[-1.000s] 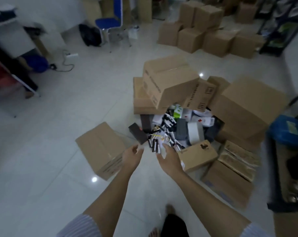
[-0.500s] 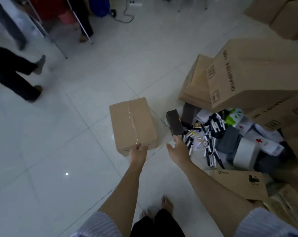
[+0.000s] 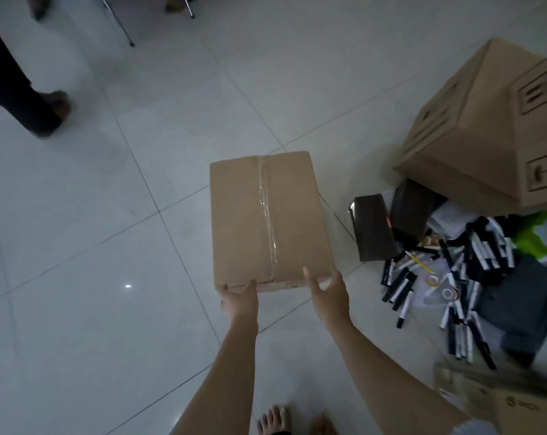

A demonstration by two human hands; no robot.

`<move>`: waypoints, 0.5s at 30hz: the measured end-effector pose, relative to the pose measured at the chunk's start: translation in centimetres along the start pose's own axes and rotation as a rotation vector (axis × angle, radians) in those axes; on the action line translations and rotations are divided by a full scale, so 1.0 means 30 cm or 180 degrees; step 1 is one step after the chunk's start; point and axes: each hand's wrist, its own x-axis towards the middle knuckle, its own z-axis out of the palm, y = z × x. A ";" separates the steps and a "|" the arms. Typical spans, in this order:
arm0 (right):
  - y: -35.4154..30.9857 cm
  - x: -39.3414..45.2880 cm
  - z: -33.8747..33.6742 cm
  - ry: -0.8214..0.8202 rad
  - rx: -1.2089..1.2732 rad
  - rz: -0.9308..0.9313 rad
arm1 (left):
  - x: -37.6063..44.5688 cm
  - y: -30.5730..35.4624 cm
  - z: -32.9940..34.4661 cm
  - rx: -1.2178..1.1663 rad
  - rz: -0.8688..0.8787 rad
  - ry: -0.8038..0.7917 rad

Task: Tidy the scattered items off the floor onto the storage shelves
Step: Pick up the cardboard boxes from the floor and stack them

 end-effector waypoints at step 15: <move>0.086 0.343 0.082 0.0715 0.1410 0.0030 | 0.298 -0.019 -0.004 -0.0412 0.0660 0.0119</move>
